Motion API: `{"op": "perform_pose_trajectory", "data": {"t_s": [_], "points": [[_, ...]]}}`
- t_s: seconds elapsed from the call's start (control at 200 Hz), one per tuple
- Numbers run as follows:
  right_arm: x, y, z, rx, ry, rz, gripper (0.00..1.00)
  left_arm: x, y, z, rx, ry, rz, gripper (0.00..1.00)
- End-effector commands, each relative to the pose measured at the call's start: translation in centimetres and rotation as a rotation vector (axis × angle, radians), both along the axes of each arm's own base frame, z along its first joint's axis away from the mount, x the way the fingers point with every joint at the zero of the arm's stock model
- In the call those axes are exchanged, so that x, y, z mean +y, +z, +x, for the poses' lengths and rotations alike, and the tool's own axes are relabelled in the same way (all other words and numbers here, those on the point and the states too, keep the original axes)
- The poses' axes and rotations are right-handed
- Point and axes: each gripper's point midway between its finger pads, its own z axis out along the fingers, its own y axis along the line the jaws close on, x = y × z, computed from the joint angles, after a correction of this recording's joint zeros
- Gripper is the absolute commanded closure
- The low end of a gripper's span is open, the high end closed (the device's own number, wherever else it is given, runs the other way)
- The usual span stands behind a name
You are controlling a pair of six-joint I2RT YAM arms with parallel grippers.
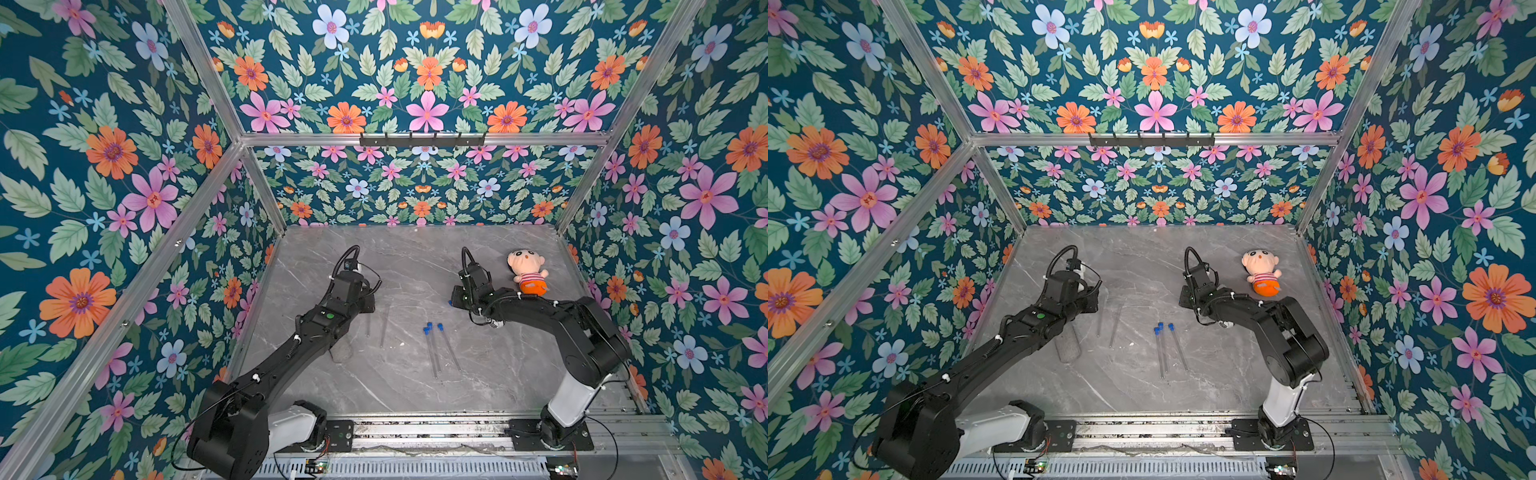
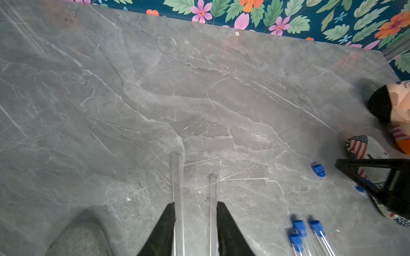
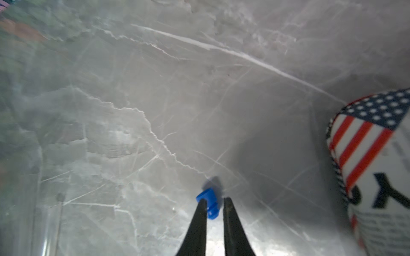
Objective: Remove stoppers from test tubes
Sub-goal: Place the stopper at the center of the board.
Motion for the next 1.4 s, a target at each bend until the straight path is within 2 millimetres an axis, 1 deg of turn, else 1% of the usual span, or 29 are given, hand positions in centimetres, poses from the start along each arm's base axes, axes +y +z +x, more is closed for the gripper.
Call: {"op": "perform_pose_trajectory", "data": {"t_s": [0.0,0.16,0.335,0.455,0.615,0.875,1.12,1.285,1.395], "points": [[-0.7,-0.7,1.0,-0.009,-0.037,-0.045,1.00,-0.1,0.2,-0.1,-0.006,-0.012,-0.007,0.65],[-1.6,-1.9,1.4,0.006,-0.069,-0.061,1.00,-0.4,-0.2,-0.2,-0.003,-0.022,-0.017,0.65],[-2.1,-3.1,1.6,0.032,-0.080,-0.081,0.95,-0.5,-0.8,0.0,0.004,-0.026,-0.017,0.65],[-2.2,-3.9,1.9,0.046,-0.085,-0.090,0.90,-0.6,-1.2,0.0,0.011,-0.027,-0.017,0.65],[-2.4,-4.2,1.9,0.053,-0.089,-0.102,0.82,-0.7,-1.2,0.0,0.010,-0.031,-0.018,0.65],[-2.5,-4.2,2.1,0.055,-0.092,-0.113,0.72,-0.7,-1.3,0.1,0.010,-0.030,-0.018,0.65],[-2.6,-4.2,2.1,0.058,-0.093,-0.117,0.69,-0.8,-1.3,0.1,0.010,-0.032,-0.020,0.65],[-2.3,-3.4,2.5,0.045,-0.086,-0.112,0.67,-0.7,-1.1,0.0,0.008,-0.032,-0.020,0.65],[-2.1,-2.4,2.9,0.030,-0.080,-0.108,0.66,-0.5,-1.0,-0.2,0.006,-0.027,-0.019,0.65]]}}
